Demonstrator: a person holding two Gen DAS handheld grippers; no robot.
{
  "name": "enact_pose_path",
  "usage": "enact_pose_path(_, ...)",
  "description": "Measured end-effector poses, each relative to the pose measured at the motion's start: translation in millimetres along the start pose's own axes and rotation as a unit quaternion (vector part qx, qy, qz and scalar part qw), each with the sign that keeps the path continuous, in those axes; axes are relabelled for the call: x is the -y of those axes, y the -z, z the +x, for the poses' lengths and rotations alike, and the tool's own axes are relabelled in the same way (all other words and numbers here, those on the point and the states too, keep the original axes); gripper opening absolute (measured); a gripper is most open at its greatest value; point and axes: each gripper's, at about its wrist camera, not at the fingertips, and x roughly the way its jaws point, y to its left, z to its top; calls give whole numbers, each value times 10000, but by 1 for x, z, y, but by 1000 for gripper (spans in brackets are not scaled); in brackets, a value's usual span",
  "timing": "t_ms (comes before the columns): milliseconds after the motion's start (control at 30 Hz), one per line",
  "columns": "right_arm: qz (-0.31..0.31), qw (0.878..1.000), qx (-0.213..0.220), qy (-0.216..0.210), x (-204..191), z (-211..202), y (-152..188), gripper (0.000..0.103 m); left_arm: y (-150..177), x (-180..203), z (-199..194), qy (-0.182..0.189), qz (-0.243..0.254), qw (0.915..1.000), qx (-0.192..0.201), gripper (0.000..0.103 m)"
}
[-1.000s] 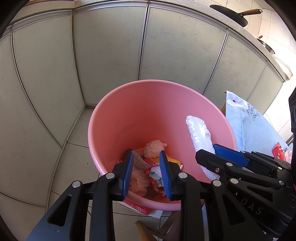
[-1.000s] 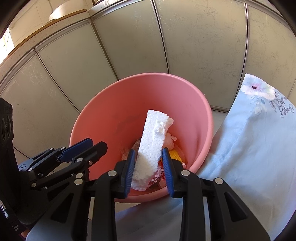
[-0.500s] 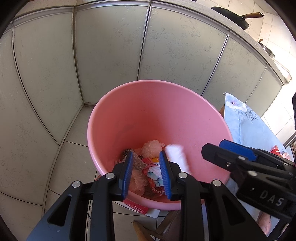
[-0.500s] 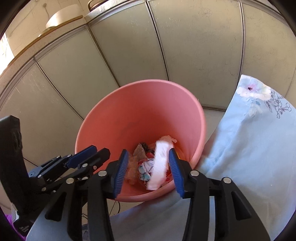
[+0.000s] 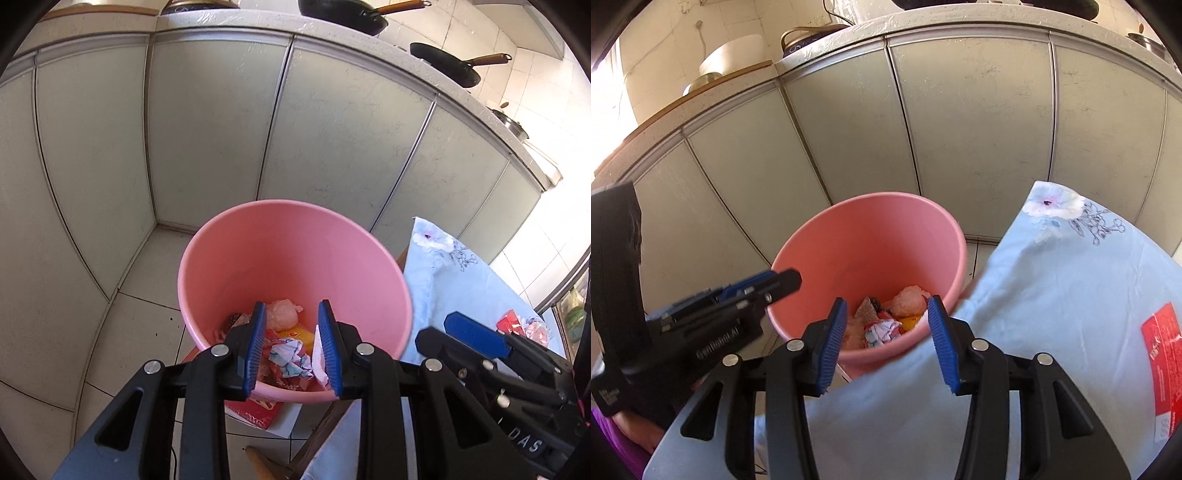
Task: Collect trash
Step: 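Lift both open tools out of the pink bucket and move to the table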
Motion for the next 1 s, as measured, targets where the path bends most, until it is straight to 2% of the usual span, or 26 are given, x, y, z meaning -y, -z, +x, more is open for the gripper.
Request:
enact_pose_path(400,-344,9975,110,611,11,-56,54,46,13,46,-25,350,425,9985,62,28)
enact_pose_path(800,225,9934,143,1119,61,-110,110,46,43,122,-29,869,984,9910,-277,28)
enact_pose_path(1000,729,9855,232,1515,98,-137,135,46,54,173,-24,1144,1386,9815,-668,28)
